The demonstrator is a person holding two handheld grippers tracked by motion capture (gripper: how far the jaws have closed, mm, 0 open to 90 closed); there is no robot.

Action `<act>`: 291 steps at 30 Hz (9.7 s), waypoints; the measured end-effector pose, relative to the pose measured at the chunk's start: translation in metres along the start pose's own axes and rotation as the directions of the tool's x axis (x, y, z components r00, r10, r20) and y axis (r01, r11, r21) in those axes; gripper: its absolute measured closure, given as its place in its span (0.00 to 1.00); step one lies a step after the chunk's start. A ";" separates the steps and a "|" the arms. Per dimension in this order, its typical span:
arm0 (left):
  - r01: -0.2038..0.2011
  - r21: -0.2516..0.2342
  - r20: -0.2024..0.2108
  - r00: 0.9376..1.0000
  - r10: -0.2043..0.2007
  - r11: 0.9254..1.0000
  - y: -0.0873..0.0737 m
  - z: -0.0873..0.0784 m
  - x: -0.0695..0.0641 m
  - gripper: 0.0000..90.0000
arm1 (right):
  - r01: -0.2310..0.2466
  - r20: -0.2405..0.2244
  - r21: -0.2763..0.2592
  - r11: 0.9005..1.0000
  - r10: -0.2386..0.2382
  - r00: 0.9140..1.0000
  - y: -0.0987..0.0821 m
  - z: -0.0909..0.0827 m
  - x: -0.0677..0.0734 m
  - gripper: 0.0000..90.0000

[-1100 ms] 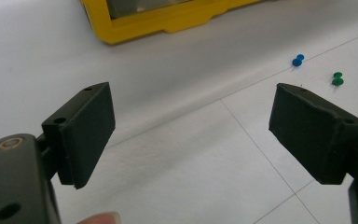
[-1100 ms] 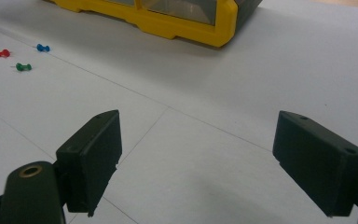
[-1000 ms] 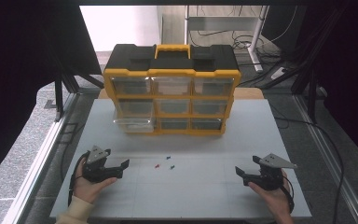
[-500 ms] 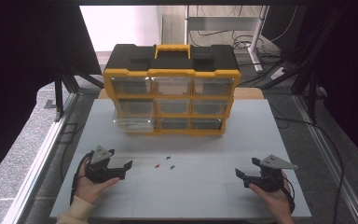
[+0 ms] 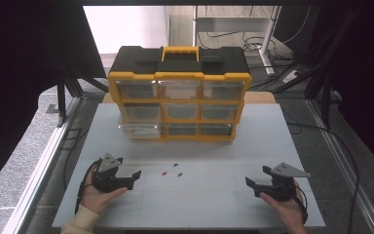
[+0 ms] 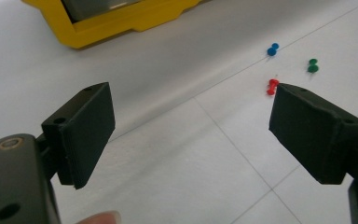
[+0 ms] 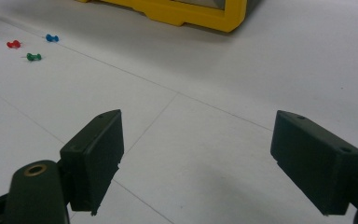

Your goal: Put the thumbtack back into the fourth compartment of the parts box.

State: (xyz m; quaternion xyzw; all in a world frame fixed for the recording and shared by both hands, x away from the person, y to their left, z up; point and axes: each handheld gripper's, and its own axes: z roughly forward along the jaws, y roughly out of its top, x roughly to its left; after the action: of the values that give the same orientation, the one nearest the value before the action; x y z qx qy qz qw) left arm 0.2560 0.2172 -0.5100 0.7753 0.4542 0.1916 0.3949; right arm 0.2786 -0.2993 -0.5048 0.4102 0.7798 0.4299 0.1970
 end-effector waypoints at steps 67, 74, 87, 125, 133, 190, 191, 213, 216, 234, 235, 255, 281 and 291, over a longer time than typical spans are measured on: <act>-0.311 0.393 0.282 0.937 0.208 0.865 0.065 0.099 -0.044 0.37 | 0.001 0.016 0.048 0.999 -0.002 1.000 -0.005 0.000 -0.001 0.20; -0.333 0.403 0.278 0.932 0.233 0.852 0.065 0.100 -0.046 0.53 | 0.002 0.017 0.049 0.999 -0.003 1.000 -0.005 0.000 -0.001 0.20; -0.357 0.410 0.300 0.922 0.245 0.840 0.066 0.099 -0.050 0.89 | 0.003 0.019 0.054 0.999 -0.004 1.000 -0.005 0.000 0.000 0.20; -0.215 0.137 0.344 0.926 0.157 0.967 0.088 0.025 -0.040 0.92 | 0.004 0.028 0.051 0.999 -0.005 1.000 -0.005 0.000 0.000 0.20; -0.192 0.058 0.346 0.924 0.161 0.980 0.103 0.003 -0.038 0.92 | 0.004 0.028 0.051 0.999 -0.006 1.000 -0.005 0.000 0.000 0.20; -0.050 -0.133 0.205 0.976 0.077 0.990 0.181 -0.044 0.022 0.92 | 0.001 0.035 0.049 0.999 -0.003 0.999 -0.005 0.000 -0.001 0.20; -0.050 -0.133 0.205 0.976 0.077 0.990 0.181 -0.044 0.022 0.92 | 0.001 0.035 0.049 0.999 -0.003 0.999 -0.005 0.000 -0.001 0.20; -0.006 -0.121 0.146 0.989 0.024 0.993 0.176 -0.027 0.041 0.60 | 0.002 0.036 0.053 0.999 -0.004 0.999 -0.005 0.000 -0.001 0.20; -0.017 -0.129 0.159 0.987 0.037 0.991 0.176 -0.030 0.037 0.45 | 0.001 0.036 0.054 0.999 -0.003 0.999 -0.005 0.000 -0.002 0.20; -0.047 -0.182 0.287 0.953 0.098 0.982 0.157 -0.052 -0.001 0.31 | 0.005 0.037 0.057 0.998 -0.007 0.999 -0.005 0.001 -0.001 0.20; -0.042 -0.185 0.295 0.951 0.096 0.982 0.155 -0.052 -0.002 0.31 | 0.005 0.037 0.057 0.998 -0.007 0.999 -0.005 0.001 -0.001 0.20; -0.114 -0.142 0.337 0.928 0.156 0.983 0.114 -0.042 -0.035 0.31 | 0.006 0.040 0.058 0.998 -0.009 0.999 -0.005 0.001 0.000 0.20; -0.194 0.102 0.285 0.945 0.158 0.976 0.084 0.042 -0.046 0.32 | 0.014 0.038 0.067 0.998 -0.017 0.999 -0.006 0.002 0.000 0.20; -0.240 0.178 0.277 0.943 0.186 0.954 0.080 0.070 -0.048 0.31 | 0.021 0.036 0.071 0.997 -0.024 0.999 -0.006 0.003 0.000 0.20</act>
State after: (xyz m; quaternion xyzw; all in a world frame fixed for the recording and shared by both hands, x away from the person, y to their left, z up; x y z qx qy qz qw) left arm 0.3214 0.1230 -0.4870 0.8755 0.3297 0.0822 0.3435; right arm 0.2773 -0.2994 -0.5112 0.4160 0.7954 0.3920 0.2017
